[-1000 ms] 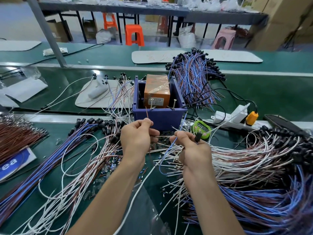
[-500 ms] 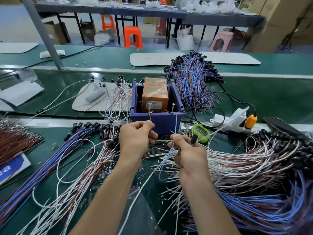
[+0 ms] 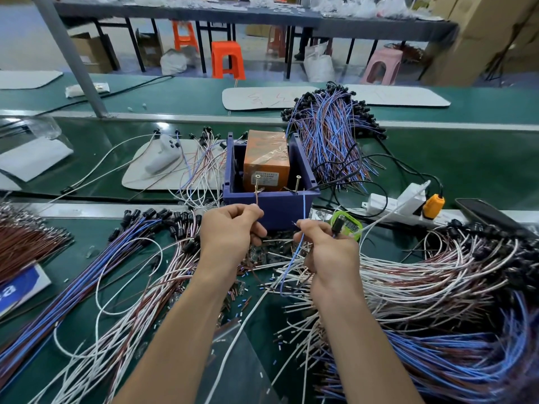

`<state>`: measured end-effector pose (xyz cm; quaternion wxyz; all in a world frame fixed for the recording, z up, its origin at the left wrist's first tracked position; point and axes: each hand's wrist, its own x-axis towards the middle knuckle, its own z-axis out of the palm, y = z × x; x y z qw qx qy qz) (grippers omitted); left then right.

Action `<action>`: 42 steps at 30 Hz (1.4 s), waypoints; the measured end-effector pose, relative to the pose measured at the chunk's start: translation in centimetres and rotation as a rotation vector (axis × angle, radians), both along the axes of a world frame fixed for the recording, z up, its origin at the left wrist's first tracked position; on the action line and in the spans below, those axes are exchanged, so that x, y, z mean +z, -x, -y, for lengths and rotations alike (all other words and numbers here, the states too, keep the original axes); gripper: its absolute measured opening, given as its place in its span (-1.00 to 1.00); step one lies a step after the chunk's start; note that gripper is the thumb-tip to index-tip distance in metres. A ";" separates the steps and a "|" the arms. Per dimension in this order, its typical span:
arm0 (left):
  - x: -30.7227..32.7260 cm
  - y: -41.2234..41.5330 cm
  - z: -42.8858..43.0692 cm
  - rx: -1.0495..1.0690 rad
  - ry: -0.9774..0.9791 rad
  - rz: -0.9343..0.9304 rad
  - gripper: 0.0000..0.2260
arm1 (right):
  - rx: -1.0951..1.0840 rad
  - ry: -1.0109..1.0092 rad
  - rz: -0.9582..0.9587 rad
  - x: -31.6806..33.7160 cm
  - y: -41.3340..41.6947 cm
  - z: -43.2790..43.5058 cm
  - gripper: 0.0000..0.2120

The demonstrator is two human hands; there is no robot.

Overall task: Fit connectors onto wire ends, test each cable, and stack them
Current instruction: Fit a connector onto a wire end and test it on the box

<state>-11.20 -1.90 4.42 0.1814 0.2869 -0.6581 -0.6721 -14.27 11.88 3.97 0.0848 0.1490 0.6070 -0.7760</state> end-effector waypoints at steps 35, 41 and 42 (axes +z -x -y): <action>2.2 -2.0 -4.8 -0.478 -0.196 -0.055 -0.85 | 0.383 -0.104 -0.116 3.6 -3.3 -6.1 -0.77; 2.0 -1.5 -8.0 -0.529 -0.301 -0.031 -0.74 | 0.356 -0.105 -0.041 4.9 -3.5 -13.2 -0.84; 1.9 -1.4 -8.7 -0.519 -0.279 0.001 -0.74 | 0.307 -0.103 -0.034 5.2 -3.5 -14.8 -0.85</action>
